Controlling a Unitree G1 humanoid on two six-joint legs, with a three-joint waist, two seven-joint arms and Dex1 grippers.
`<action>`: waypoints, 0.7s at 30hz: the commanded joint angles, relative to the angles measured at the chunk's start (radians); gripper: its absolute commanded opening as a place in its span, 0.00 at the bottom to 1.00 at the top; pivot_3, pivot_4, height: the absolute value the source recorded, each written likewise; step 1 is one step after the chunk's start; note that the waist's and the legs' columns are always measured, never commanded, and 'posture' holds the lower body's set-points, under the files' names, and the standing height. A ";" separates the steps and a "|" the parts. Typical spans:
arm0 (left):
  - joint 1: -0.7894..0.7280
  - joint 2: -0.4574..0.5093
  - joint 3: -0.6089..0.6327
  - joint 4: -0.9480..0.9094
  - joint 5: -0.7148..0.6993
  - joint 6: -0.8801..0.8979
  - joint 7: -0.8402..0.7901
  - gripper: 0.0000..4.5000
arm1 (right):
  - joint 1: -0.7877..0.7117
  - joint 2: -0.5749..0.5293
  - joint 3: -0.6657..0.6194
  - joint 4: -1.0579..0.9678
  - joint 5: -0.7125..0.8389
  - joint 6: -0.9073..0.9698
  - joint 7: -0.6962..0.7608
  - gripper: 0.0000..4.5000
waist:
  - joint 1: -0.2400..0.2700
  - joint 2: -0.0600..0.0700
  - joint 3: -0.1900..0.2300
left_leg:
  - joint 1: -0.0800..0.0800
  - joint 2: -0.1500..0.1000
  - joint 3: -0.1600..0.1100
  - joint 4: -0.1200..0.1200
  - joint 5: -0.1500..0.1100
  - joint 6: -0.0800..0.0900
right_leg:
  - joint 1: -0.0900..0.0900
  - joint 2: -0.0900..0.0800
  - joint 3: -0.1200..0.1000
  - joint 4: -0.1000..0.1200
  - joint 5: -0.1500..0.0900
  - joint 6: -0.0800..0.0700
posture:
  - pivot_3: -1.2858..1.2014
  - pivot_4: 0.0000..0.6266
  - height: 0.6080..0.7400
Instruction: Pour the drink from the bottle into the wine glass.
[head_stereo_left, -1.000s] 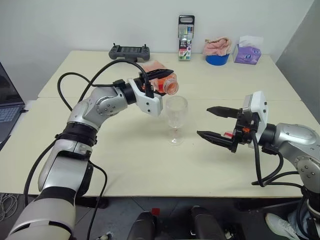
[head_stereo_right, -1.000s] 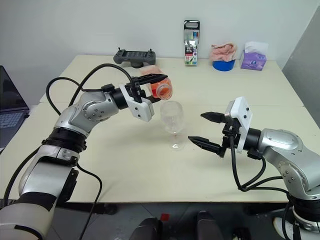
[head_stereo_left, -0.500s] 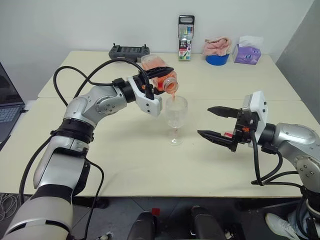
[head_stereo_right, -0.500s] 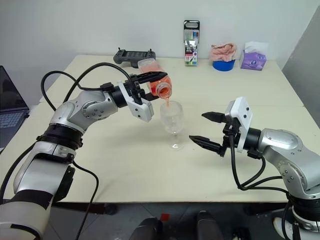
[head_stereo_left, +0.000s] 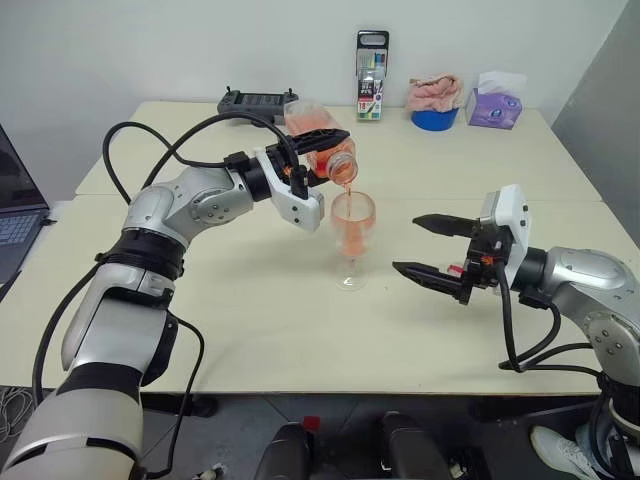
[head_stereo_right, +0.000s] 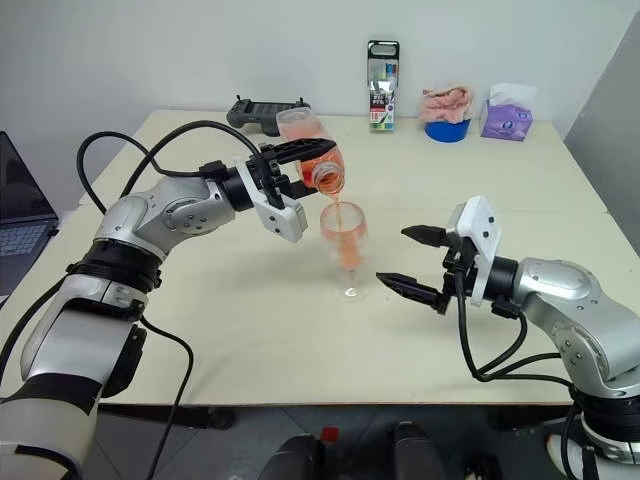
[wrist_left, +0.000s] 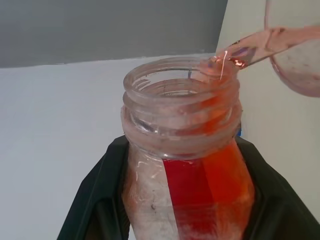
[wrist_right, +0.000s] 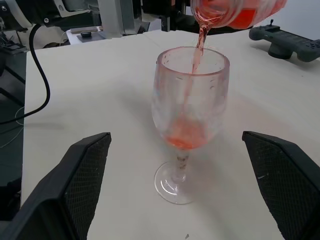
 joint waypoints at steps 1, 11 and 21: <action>-0.041 0.016 0.005 -0.005 -0.010 -0.001 0.021 0.47 | -0.023 0.006 -0.011 -0.014 0.004 -0.023 0.000 1.00 | 0.000 0.000 0.000 | 0.000 0.000 0.000 0.000 0.000 0.000 | 0.000 0.000 0.000 0.000 0.000 0.000 | 0.52 0.24 1.00; -0.044 0.017 0.002 -0.010 -0.002 -0.004 0.026 0.47 | -0.032 0.013 -0.007 -0.003 -0.007 -0.035 -0.005 1.00 | 0.000 0.000 0.000 | 0.000 0.000 0.000 0.000 0.000 0.000 | 0.000 0.000 0.000 0.000 0.000 0.000 | 0.52 0.24 1.00; -0.057 0.027 -0.010 -0.005 0.010 -0.012 0.036 0.47 | -0.039 0.017 -0.004 0.009 -0.022 -0.043 -0.008 1.00 | 0.000 0.000 0.000 | 0.000 0.000 0.000 0.000 0.000 0.000 | 0.000 0.000 0.000 0.000 0.000 0.000 | 0.52 0.24 1.00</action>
